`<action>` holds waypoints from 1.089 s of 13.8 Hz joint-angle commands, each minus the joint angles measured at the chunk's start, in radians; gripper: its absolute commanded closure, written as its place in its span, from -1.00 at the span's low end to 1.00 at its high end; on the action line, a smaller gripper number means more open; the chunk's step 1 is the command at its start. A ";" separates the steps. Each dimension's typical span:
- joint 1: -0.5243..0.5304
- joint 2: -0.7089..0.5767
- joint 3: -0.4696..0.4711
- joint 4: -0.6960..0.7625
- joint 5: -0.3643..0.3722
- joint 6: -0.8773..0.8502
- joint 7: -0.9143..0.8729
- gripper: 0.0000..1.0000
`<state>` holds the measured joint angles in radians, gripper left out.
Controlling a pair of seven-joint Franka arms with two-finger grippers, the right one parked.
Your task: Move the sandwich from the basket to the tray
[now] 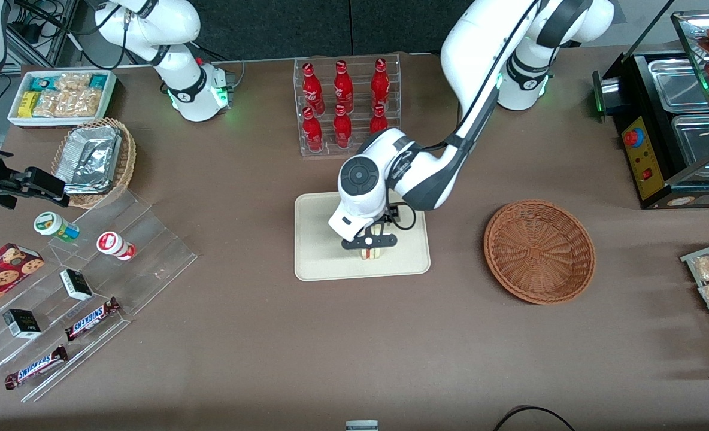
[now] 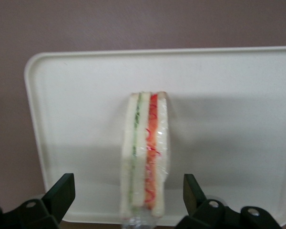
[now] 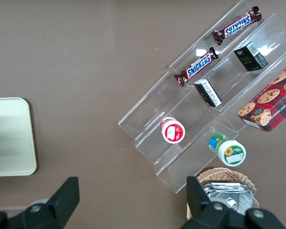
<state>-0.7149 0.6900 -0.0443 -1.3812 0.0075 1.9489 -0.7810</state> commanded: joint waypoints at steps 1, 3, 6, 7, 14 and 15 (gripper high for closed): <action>0.012 -0.062 0.033 -0.035 0.015 -0.047 0.040 -1.00; 0.026 -0.085 0.078 -0.038 0.012 -0.076 0.052 -1.00; 0.124 -0.144 0.080 -0.067 -0.003 -0.096 0.146 -1.00; 0.146 -0.168 0.080 -0.085 -0.004 -0.091 0.172 -1.00; 0.353 -0.345 0.078 -0.248 -0.073 -0.096 0.466 -1.00; 0.374 -0.371 0.078 -0.266 -0.073 -0.097 0.494 -1.00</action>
<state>-0.3738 0.4129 0.0420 -1.5536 -0.0466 1.8505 -0.3484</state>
